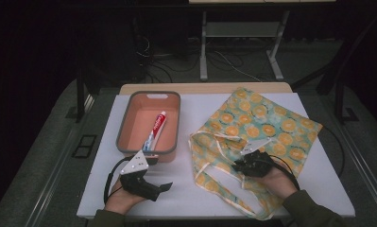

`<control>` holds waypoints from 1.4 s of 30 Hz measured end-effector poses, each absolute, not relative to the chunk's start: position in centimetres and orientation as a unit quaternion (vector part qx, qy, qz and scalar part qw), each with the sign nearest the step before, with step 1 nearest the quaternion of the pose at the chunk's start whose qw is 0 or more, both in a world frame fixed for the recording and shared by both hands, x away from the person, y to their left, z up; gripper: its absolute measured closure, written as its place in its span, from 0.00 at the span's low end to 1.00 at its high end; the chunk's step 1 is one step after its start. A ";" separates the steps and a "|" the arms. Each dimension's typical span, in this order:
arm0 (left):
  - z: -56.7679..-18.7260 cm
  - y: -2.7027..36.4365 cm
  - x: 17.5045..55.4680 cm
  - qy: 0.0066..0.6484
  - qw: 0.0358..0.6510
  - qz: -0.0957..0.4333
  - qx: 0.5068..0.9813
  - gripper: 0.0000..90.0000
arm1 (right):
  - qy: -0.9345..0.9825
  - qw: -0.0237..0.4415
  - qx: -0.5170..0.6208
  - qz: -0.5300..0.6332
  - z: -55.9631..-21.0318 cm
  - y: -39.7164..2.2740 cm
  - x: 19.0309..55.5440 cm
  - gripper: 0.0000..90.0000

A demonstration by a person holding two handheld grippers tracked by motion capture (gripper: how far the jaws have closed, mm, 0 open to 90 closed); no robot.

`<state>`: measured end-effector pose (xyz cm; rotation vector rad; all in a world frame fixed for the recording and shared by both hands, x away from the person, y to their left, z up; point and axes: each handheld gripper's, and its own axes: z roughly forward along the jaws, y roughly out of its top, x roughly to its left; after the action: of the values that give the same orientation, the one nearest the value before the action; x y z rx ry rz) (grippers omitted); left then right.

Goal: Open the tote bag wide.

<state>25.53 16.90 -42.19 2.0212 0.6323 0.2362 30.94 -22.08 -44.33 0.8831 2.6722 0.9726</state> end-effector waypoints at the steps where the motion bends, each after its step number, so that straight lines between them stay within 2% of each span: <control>1: -42.2 16.9 25.5 0.260 0.485 0.097 0.830 0.00 | 0.894 0.084 0.294 0.327 -44.4 -22.2 31.0 0.98; 12: -42.2 16.9 25.5 0.258 0.484 0.098 0.830 0.00 | 0.883 0.025 0.276 0.380 -43.7 -21.2 30.8 1.00; 17: -42.1 17.0 25.5 0.259 0.485 0.099 0.829 0.00 | 0.876 0.049 0.274 0.394 -42.4 -21.3 31.2 0.99; 24: -42.2 16.9 25.6 0.260 0.484 0.098 0.830 0.00 | 0.847 0.103 0.313 0.416 -40.2 -24.5 33.6 0.99; 30: -42.2 16.9 25.6 0.260 0.483 0.097 0.830 0.00 | 0.822 0.130 0.362 0.420 -40.2 -27.1 36.2 0.99; 37: -42.0 17.0 25.5 0.257 0.486 0.097 0.830 0.00 | 0.814 0.132 0.398 0.403 -41.8 -28.4 37.3 0.99; 42: -40.6 17.1 25.4 0.247 0.503 0.090 0.823 0.00 | 0.813 0.130 0.397 0.405 -41.8 -28.5 37.2 0.99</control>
<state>25.44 17.10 -40.64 1.9883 0.5963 0.2181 37.23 -28.46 -41.79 1.1534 2.3631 1.1750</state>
